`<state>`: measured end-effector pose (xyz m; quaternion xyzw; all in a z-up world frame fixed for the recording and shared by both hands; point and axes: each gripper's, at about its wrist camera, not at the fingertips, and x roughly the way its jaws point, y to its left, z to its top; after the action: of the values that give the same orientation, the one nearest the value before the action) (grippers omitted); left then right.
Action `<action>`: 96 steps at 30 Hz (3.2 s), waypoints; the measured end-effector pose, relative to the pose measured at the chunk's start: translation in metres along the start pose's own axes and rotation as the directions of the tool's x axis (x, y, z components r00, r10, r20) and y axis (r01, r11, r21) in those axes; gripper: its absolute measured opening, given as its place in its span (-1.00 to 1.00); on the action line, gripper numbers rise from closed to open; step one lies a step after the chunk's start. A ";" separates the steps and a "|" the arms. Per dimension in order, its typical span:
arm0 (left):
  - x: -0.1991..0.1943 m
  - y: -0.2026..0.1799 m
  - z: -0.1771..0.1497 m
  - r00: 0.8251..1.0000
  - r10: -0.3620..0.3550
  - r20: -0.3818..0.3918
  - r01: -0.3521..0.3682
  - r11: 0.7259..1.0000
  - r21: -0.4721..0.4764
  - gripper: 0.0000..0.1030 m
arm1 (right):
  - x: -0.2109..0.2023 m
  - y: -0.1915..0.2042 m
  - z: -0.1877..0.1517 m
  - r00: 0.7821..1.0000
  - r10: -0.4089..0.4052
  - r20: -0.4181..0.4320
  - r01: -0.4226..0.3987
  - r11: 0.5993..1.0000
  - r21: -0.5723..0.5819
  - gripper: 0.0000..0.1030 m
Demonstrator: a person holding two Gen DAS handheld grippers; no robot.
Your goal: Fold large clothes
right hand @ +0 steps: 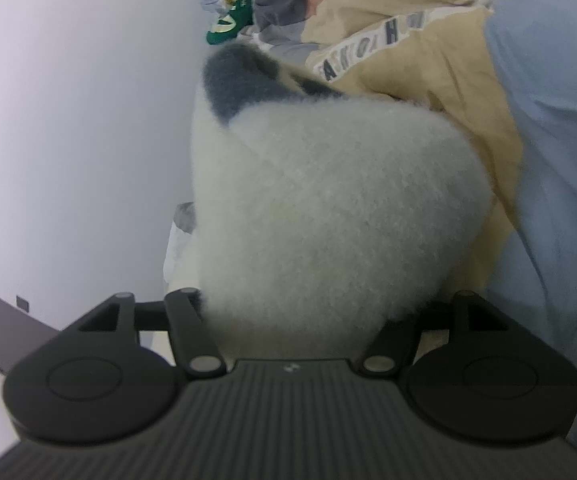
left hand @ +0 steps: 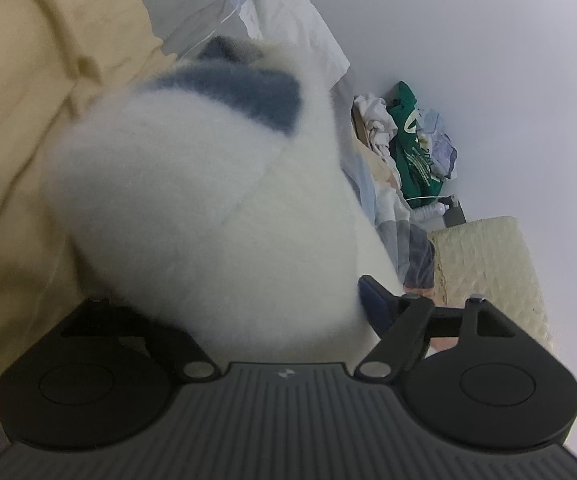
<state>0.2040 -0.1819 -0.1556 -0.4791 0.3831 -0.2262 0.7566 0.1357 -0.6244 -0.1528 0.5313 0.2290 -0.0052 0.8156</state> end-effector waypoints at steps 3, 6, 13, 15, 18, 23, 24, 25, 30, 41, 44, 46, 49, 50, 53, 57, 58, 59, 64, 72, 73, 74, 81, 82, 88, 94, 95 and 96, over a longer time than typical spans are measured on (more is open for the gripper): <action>-0.017 -0.004 -0.005 0.999 0.038 0.002 -0.038 0.999 0.033 0.61 | -0.011 0.003 -0.003 0.999 -0.032 -0.002 0.032 0.999 0.004 0.28; -0.041 -0.014 -0.011 0.997 0.081 0.020 -0.083 0.991 0.102 0.61 | -0.029 0.013 -0.005 0.997 -0.080 -0.008 0.080 0.997 -0.020 0.32; -0.099 -0.073 -0.018 0.983 0.170 0.073 -0.184 0.932 0.312 0.61 | -0.074 0.056 -0.011 0.993 -0.117 -0.016 0.113 0.983 -0.143 0.32; -0.117 -0.095 -0.019 0.981 0.169 0.095 -0.193 0.912 0.363 0.61 | -0.086 0.074 -0.012 0.995 -0.101 -0.026 0.095 0.981 -0.167 0.32; -0.144 -0.129 -0.021 0.981 0.151 0.125 -0.191 0.880 0.436 0.61 | -0.102 0.110 -0.014 0.998 -0.069 -0.016 0.063 0.969 -0.240 0.32; -0.191 -0.180 -0.033 0.982 0.124 0.142 -0.183 0.808 0.560 0.61 | -0.129 0.172 -0.030 1.000 -0.016 0.001 0.015 0.924 -0.382 0.33; -0.200 -0.186 -0.037 0.982 0.120 0.146 -0.183 0.793 0.580 0.61 | -0.135 0.183 -0.035 1.000 -0.010 0.004 0.011 0.909 -0.417 0.33; -0.210 -0.194 -0.041 0.982 0.115 0.152 -0.185 0.777 0.602 0.61 | -0.142 0.192 -0.042 1.000 -0.006 0.008 0.010 0.894 -0.449 0.33; -0.253 -0.215 -0.065 0.979 0.090 0.185 -0.194 0.703 0.684 0.61 | -0.167 0.227 -0.073 1.000 0.014 0.019 -0.001 0.831 -0.556 0.33; -0.322 -0.228 -0.107 0.977 0.084 0.198 -0.209 0.590 0.780 0.61 | -0.217 0.258 -0.143 0.998 0.045 0.037 -0.008 0.741 -0.672 0.33; -0.335 -0.225 -0.118 0.973 0.079 0.219 -0.225 0.560 0.798 0.61 | -0.224 0.258 -0.158 0.999 0.029 0.041 0.008 0.725 -0.689 0.33; -0.344 -0.222 -0.124 0.969 0.068 0.235 -0.234 0.545 0.805 0.62 | -0.226 0.256 -0.164 0.999 0.026 0.044 0.012 0.716 -0.698 0.33; -0.355 -0.212 -0.131 0.964 0.062 0.257 -0.249 0.540 0.804 0.62 | -0.231 0.253 -0.173 0.998 0.005 0.064 0.043 0.696 -0.717 0.33; -0.359 -0.208 -0.132 0.964 0.061 0.260 -0.250 0.544 0.801 0.62 | -0.233 0.251 -0.175 0.998 -0.001 0.069 0.051 0.687 -0.725 0.33; -0.368 -0.195 -0.132 0.964 0.058 0.258 -0.243 0.579 0.778 0.62 | -0.237 0.244 -0.181 0.997 -0.020 0.081 0.073 0.683 -0.727 0.33; -0.372 -0.187 -0.134 0.959 0.065 0.277 -0.261 0.589 0.765 0.62 | -0.241 0.237 -0.189 0.995 -0.038 0.093 0.094 0.681 -0.726 0.33; -0.373 -0.187 -0.134 0.958 0.065 0.278 -0.262 0.588 0.765 0.62 | -0.241 0.237 -0.192 0.994 -0.043 0.097 0.100 0.675 -0.731 0.33; -0.373 -0.187 -0.135 0.958 0.065 0.279 -0.263 0.586 0.766 0.62 | -0.241 0.236 -0.195 0.994 -0.049 0.097 0.105 0.667 -0.737 0.33; -0.370 -0.186 -0.141 0.961 0.065 0.270 -0.257 0.578 0.775 0.62 | -0.242 0.235 -0.205 0.992 -0.065 0.104 0.121 0.633 -0.765 0.33; -0.357 -0.178 -0.144 0.960 0.094 0.265 -0.269 0.578 0.770 0.62 | -0.238 0.231 -0.210 0.993 -0.079 0.090 0.120 0.626 -0.770 0.33; -0.356 -0.178 -0.144 0.959 0.097 0.266 -0.272 0.576 0.771 0.62 | -0.238 0.230 -0.210 0.993 -0.081 0.089 0.120 0.627 -0.770 0.33; -0.355 -0.178 -0.145 0.959 0.098 0.268 -0.274 0.573 0.772 0.62 | -0.238 0.229 -0.210 0.993 -0.083 0.087 0.120 0.627 -0.770 0.33; -0.350 -0.179 -0.149 0.957 0.101 0.271 -0.280 0.560 0.780 0.62 | -0.239 0.225 -0.209 0.992 -0.092 0.086 0.124 0.627 -0.769 0.33; -0.350 -0.179 -0.149 0.956 0.102 0.274 -0.283 0.557 0.781 0.62 | -0.239 0.225 -0.209 0.992 -0.094 0.084 0.124 0.627 -0.769 0.33; -0.350 -0.180 -0.152 0.956 0.099 0.277 -0.285 0.552 0.784 0.62 | -0.240 0.222 -0.207 0.991 -0.102 0.087 0.133 0.631 -0.764 0.33; -0.352 -0.181 -0.153 0.955 0.096 0.281 -0.287 0.548 0.786 0.64 | -0.240 0.223 -0.206 0.989 -0.106 0.107 0.150 0.621 -0.770 0.33; -0.352 -0.181 -0.153 0.954 0.098 0.284 -0.290 0.546 0.786 0.70 | -0.240 0.223 -0.206 0.988 -0.106 0.113 0.154 0.619 -0.770 0.33; -0.353 -0.181 -0.153 0.952 0.099 0.289 -0.295 0.543 0.786 0.79 | -0.241 0.223 -0.205 0.987 -0.105 0.117 0.157 0.617 -0.771 0.36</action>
<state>-0.1262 -0.0957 0.0975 -0.0469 0.2035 -0.2392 0.9482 -0.0990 -0.4053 0.0636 0.1085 0.2222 0.0185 0.9688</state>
